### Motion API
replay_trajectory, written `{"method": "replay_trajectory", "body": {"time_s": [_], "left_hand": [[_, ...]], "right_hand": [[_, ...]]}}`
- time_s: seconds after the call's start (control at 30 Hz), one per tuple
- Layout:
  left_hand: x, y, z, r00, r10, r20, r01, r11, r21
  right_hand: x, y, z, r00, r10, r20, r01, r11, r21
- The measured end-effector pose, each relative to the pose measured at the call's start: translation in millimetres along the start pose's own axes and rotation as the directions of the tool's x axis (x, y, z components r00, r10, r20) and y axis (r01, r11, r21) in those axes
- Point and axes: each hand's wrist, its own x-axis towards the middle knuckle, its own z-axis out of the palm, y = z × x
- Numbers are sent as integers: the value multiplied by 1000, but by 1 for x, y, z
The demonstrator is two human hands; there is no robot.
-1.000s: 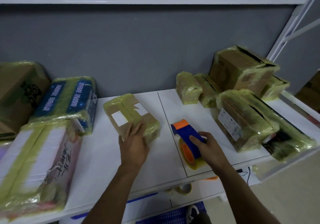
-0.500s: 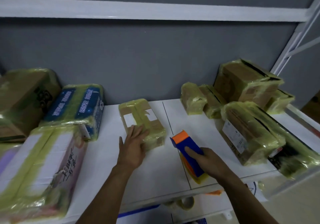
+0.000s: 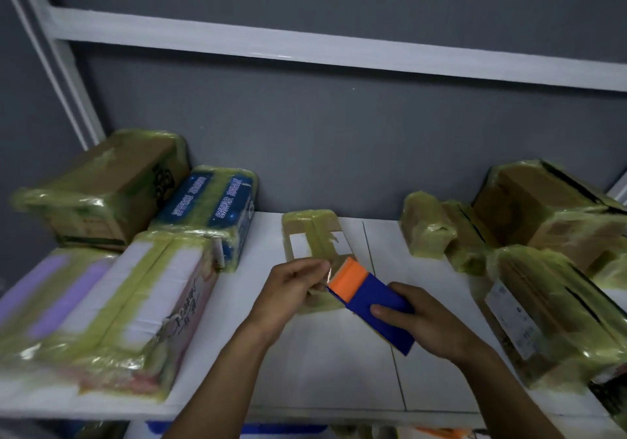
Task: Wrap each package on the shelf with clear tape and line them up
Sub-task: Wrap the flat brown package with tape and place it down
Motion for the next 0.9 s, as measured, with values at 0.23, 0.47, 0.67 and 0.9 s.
{"method": "replay_trajectory", "body": {"time_s": [0.23, 0.47, 0.67, 0.9], "left_hand": [[-14, 2, -15, 996, -20, -82, 20, 1000, 2], [-17, -7, -15, 982, -38, -186, 42, 999, 19], [-15, -13, -10, 976, 18, -218, -6, 998, 54], [-12, -19, -23, 960, -20, -278, 44, 996, 81]], "right_hand": [[7, -7, 9, 993, -80, 88, 78, 997, 27], [10, -13, 12, 985, -101, 136, 109, 993, -54], [9, -15, 22, 995, -101, 7, 101, 987, -123], [7, -17, 21, 997, -69, -32, 60, 974, -220]]}}
